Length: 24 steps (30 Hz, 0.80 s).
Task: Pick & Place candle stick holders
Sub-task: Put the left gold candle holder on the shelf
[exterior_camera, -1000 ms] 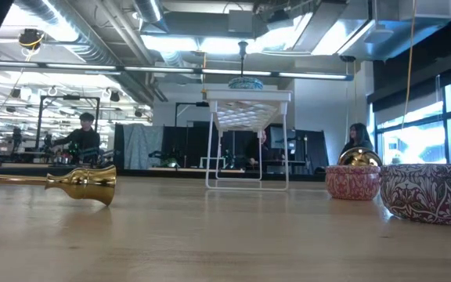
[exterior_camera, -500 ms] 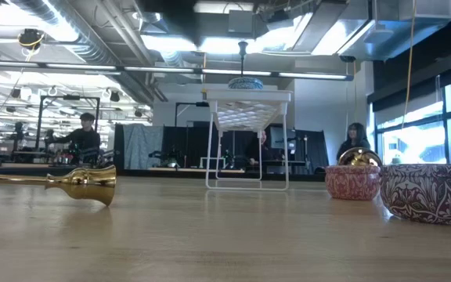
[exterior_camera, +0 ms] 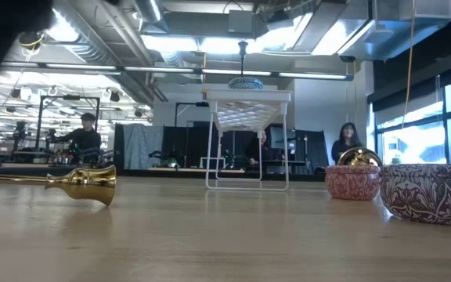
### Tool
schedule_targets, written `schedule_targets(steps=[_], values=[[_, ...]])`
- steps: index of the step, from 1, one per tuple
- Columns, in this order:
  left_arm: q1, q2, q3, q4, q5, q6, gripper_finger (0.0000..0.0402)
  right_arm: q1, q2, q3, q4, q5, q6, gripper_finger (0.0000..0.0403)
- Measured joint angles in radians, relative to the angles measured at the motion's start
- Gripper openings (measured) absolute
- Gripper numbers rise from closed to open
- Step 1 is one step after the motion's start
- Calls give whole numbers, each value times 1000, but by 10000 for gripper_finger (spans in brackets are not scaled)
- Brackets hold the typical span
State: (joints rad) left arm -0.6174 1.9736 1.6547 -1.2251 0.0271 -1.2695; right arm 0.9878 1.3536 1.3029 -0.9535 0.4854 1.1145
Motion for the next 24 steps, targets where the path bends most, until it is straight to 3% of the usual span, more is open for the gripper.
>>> schedule_targets(steps=[7, 14, 19, 24], values=[[-106, -1, -11, 134, -5, -5, 400, 3, 1, 0, 2, 6, 0, 124], [-145, -1, -11, 121, -68, -41, 400, 2, 1, 0, 2, 8, -9, 124], [-123, 23, -11, -35, -122, -145, 400, 2, 1, 0, 2, 9, -16, 124], [-89, 44, -36, -47, -122, -156, 400, 2, 1, 0, 5, 10, -16, 124]])
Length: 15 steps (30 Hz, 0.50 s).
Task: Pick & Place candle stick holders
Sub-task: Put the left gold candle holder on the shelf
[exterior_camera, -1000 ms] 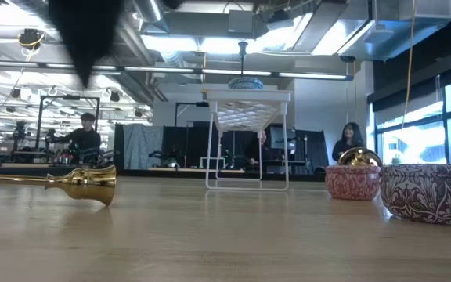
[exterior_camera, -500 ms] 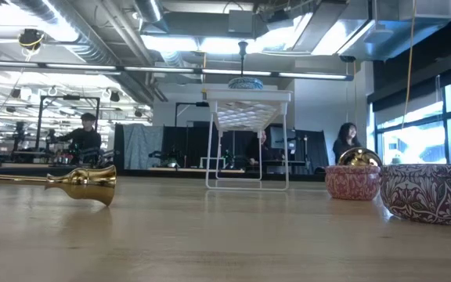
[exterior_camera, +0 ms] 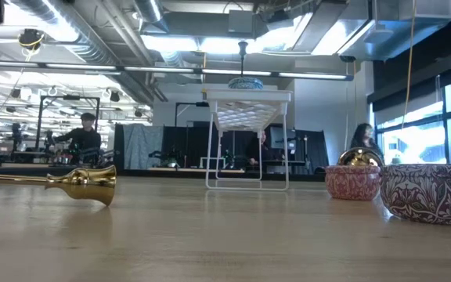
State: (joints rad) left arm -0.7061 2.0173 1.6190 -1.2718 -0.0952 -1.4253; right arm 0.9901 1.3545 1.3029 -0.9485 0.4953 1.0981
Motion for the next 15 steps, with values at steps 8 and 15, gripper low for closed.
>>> schedule_targets(steps=[8, 15], values=[[27, 2, -141, 113, 117, 17, 400, 0, 0, 0, 14, 1, -3, 124], [28, 3, -208, 221, 139, -3, 372, 0, 0, 0, 14, -6, -2, 124]])
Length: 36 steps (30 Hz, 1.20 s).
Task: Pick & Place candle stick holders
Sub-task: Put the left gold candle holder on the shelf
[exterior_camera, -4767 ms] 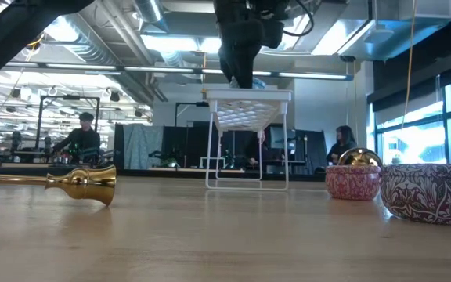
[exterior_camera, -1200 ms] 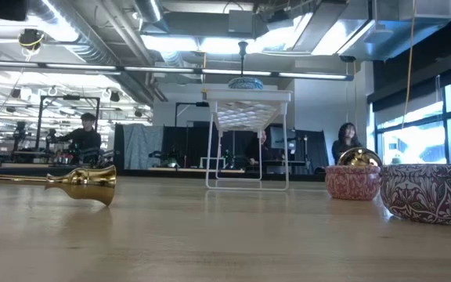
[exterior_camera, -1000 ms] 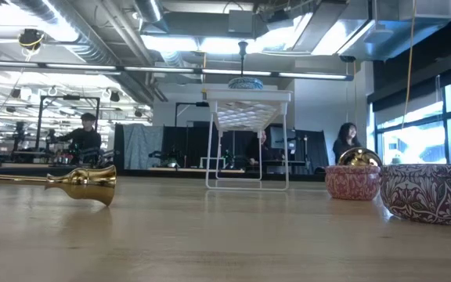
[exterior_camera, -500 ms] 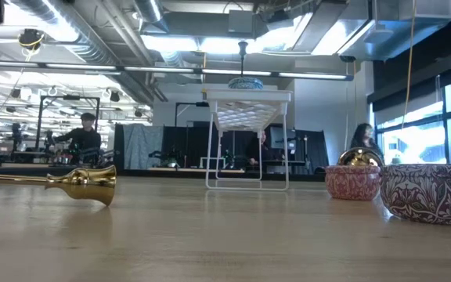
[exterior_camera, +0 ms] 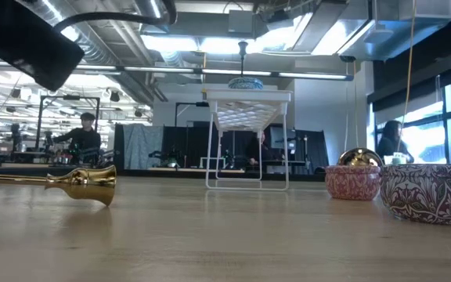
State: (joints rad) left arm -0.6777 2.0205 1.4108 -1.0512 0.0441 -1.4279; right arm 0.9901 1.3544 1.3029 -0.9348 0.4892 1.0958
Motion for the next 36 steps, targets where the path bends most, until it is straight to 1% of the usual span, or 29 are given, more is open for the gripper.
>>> schedule_targets(steps=[2, 4, 7, 9, 12, 13, 14, 17, 20, 22, 25, 27, 29, 31, 32, 34, 36], values=[[2, 0, 0, 11, -2, -3, 346, 0, 0, 0, 0, 0, 0, 124], [5, 0, 0, 11, -1, -8, 312, 0, 0, 0, -1, 0, 0, 124], [8, 0, 0, 9, 5, -10, 243, 0, 0, 0, -3, 0, -2, 124], [7, 0, 0, 10, 15, -18, 183, -1, 0, 0, -3, 1, -6, 124], [12, -5, 1, 18, 30, -25, 66, -1, 0, 0, -4, 4, -9, 124], [12, -10, 5, 27, 21, -28, 35, -1, 0, 0, -4, 4, -9, 124], [11, -18, 9, 37, -2, -44, 22, -1, 0, 0, -4, 4, -11, 124], [12, -61, 23, 64, -97, -115, 12, -1, 0, 0, -7, 4, -11, 124], [7, -127, 47, 59, -266, -212, 12, -1, 0, 0, -7, 4, -11, 124], [-4, -190, 59, 61, -418, -281, 12, -1, 0, 0, -7, 5, -11, 124], [-31, -289, 60, 52, -710, -353, 12, -1, 0, 0, -7, 5, -11, 124], [-50, -353, 60, 43, -928, -373, 12, -1, 0, 0, -8, 5, -11, 124], [-58, -409, 60, 41, -1141, -373, 12, -1, 0, 0, -9, 6, -11, 124], [-53, -452, 60, 42, -1317, -339, 12, -1, 0, 0, -11, 7, -12, 124], [-43, -471, 60, 42, -1384, -314, 12, -1, 0, 0, -11, 8, -11, 124], [-15, -504, 60, 45, -1478, -261, 12, -1, 0, 0, -13, 8, -11, 124], [30, -530, 60, 45, -1515, -201, 12, -1, 0, 0, -20, 8, -12, 124]])
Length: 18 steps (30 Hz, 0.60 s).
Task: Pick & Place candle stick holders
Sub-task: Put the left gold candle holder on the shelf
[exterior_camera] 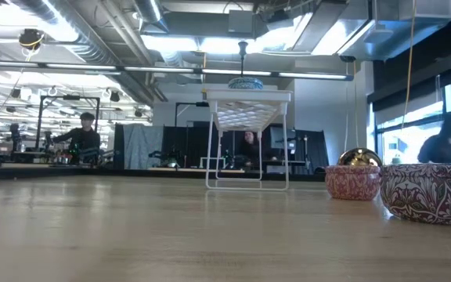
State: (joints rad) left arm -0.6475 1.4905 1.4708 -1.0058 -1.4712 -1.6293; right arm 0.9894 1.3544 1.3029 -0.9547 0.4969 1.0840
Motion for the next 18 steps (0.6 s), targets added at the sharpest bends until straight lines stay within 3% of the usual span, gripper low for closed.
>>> schedule_targets(steps=[4, 14, 18], values=[[120, -35, 0, 0, 37, 95, 12, 2, 0, 0, -44, 16, 0, 124], [397, -66, 0, 39, 350, 464, 12, -31, 0, 0, -110, 81, 4, 124], [537, -83, -58, 258, 497, 781, 12, -105, -1, 0, -163, 97, -6, 124]])
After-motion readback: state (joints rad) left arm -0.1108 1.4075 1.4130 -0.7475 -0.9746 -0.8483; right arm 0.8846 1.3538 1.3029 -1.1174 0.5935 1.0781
